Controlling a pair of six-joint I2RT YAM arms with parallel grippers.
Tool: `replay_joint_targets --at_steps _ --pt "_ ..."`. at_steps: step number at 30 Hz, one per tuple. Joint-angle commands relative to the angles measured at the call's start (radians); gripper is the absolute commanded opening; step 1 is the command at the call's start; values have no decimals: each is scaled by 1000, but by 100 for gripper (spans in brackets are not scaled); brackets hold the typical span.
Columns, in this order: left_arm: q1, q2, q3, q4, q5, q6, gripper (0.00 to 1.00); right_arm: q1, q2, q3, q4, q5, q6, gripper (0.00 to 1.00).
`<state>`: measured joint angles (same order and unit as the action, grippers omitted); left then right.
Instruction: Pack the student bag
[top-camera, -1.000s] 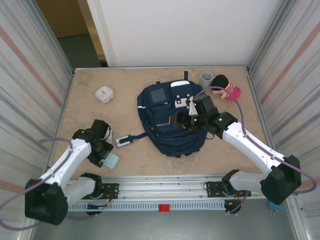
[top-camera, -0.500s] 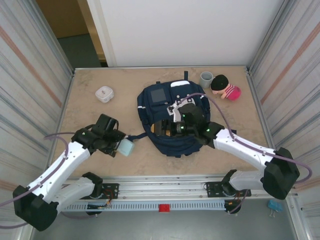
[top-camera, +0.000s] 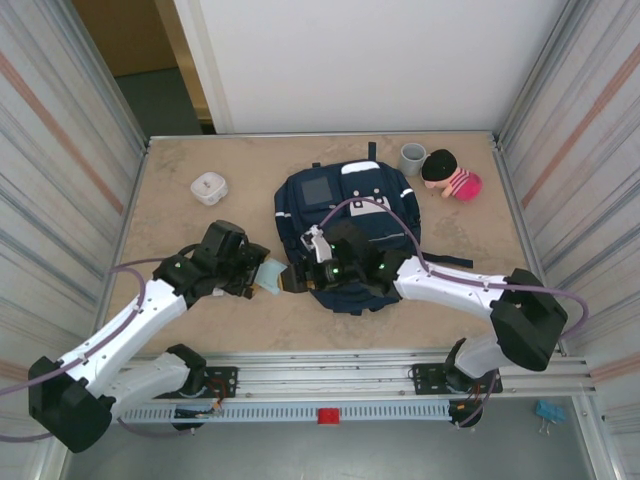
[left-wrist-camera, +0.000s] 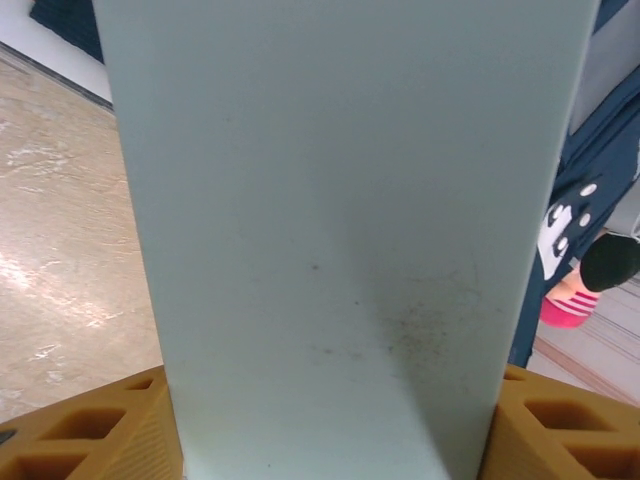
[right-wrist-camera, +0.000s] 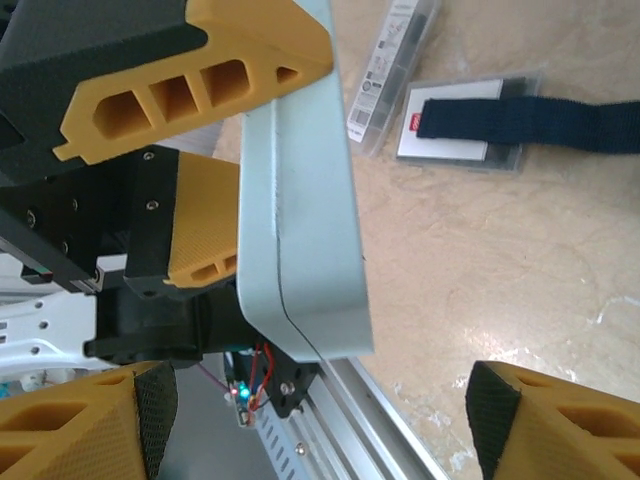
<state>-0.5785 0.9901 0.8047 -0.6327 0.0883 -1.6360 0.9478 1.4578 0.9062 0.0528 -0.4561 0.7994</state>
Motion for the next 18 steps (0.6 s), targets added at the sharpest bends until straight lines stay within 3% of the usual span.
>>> replay_joint_targets --at_steps 1,14,18 --pt "-11 1 31 50 6 -34 54 6 26 39 60 29 -48 76" --pt "-31 2 10 140 20 -79 54 16 79 65 111 43 -76 58" --pt "-32 3 12 149 26 -81 54 16 86 69 116 57 -78 46"
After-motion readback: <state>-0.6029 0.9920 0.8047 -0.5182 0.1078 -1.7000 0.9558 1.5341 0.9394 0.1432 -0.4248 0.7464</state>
